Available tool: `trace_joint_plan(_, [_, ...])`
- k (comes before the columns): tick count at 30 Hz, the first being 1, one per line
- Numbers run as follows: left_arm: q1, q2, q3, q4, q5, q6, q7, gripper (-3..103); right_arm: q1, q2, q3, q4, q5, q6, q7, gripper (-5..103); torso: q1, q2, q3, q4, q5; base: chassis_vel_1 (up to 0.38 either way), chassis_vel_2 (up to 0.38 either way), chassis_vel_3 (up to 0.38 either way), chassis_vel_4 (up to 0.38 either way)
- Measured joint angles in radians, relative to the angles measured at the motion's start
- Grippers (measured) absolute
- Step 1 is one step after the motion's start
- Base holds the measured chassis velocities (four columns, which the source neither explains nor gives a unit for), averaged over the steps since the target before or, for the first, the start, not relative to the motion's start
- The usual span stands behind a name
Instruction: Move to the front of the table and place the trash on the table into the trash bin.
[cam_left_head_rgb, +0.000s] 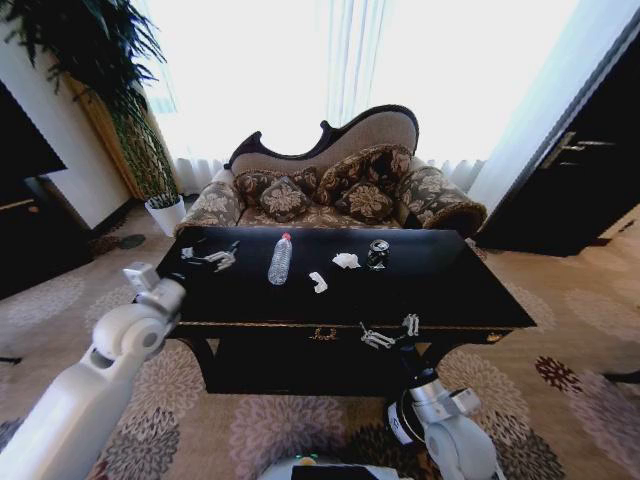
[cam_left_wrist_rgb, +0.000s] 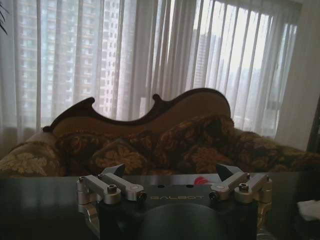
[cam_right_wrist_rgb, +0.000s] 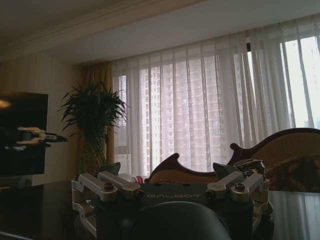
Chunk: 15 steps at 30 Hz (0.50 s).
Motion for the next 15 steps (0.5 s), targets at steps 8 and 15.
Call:
trace_joint_plan(8, [-0.238,-0.116,0.191,0.183,0.033,0.005,-0.022,100,0.01,-0.003,-0.016,-0.024,-0.025,0.0,-0.008,100,0.0,0.0,0.0,-0.0005,0.0,0.0,0.0,0.0,0.0])
trace_joint_plan(15, [-0.289,-0.202,0.293,0.178,0.097,0.037,-0.062,100,0.027,-0.008,-0.021,-0.052,-0.035,0.0,-0.013,100,0.0,0.0,0.0,-0.0002,-0.0001,0.0,0.0,0.0,0.0])
